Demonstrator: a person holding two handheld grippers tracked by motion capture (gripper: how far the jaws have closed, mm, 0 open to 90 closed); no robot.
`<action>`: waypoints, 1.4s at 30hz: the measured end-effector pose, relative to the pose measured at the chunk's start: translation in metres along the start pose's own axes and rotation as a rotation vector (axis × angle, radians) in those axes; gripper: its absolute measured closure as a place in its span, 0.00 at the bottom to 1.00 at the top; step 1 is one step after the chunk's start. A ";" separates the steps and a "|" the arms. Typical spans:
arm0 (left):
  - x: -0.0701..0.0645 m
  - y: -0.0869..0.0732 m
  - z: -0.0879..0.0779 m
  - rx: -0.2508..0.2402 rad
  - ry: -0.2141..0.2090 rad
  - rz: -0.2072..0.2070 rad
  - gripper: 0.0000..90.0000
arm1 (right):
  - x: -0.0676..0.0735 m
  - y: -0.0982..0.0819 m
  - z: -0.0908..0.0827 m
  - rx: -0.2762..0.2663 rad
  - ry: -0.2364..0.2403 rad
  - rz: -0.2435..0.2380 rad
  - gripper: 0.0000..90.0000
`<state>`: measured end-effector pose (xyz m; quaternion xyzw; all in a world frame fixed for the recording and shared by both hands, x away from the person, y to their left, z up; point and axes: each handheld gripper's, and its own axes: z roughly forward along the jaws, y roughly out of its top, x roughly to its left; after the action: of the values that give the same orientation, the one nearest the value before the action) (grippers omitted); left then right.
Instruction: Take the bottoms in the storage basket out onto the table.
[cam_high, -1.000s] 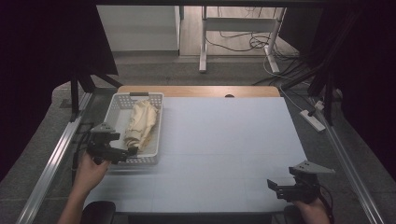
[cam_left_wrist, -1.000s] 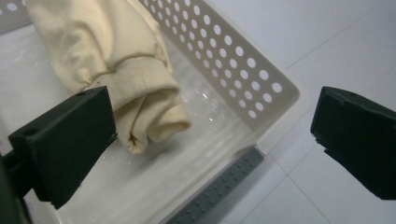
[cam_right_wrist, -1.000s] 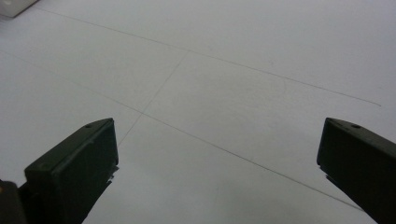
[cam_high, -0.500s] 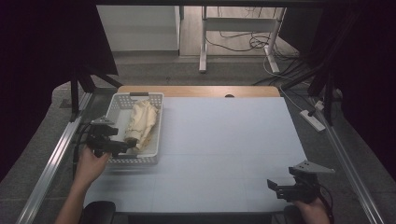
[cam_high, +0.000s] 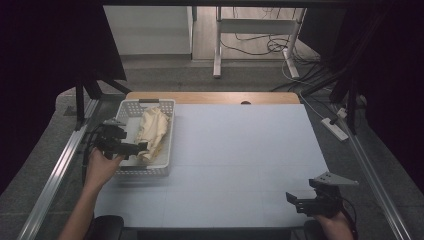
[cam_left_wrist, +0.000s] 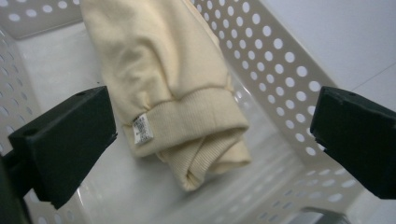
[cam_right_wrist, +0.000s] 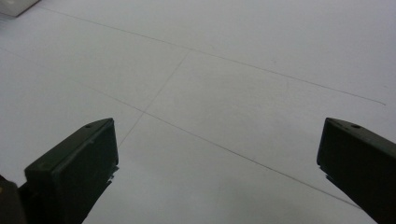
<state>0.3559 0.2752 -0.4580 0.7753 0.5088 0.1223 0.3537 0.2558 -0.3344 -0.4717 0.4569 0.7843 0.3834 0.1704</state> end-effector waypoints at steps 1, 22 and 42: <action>0.001 0.001 0.001 0.004 0.004 0.003 0.00 | 0.000 0.000 0.000 0.000 0.000 0.000 0.00; 0.020 0.022 0.029 0.061 0.045 -0.008 0.00 | 0.000 0.000 0.001 0.008 0.008 -0.004 0.00; 0.030 0.044 0.064 0.153 0.047 -0.012 0.00 | -0.001 0.000 0.001 0.007 0.015 0.001 0.00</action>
<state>0.4360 0.2646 -0.4792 0.7940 0.5293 0.0992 0.2822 0.2567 -0.3349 -0.4720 0.4549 0.7867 0.3842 0.1629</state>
